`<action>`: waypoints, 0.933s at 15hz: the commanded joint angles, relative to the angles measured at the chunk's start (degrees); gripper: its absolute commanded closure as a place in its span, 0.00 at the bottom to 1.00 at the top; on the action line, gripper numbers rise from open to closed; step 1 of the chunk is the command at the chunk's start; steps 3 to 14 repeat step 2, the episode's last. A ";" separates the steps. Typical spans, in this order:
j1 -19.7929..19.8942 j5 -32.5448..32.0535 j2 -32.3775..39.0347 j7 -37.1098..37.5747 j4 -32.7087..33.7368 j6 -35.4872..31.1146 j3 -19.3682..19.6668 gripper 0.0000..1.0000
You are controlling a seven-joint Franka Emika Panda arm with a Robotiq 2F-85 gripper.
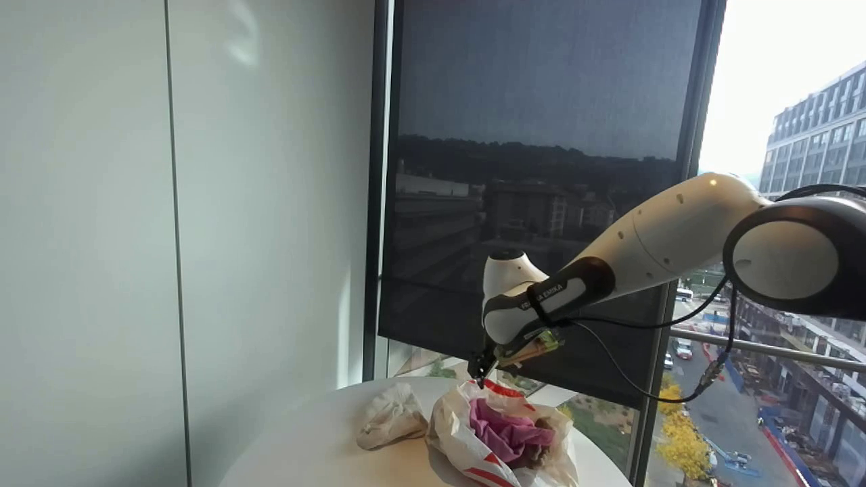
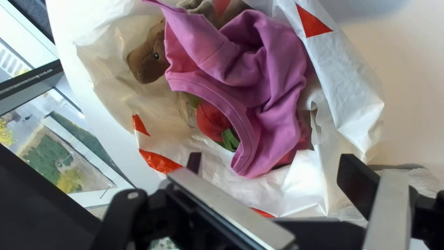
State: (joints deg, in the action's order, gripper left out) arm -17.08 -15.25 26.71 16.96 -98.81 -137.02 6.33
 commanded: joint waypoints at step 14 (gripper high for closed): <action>1.12 -0.80 -8.00 2.60 -4.94 7.53 -2.37 0.00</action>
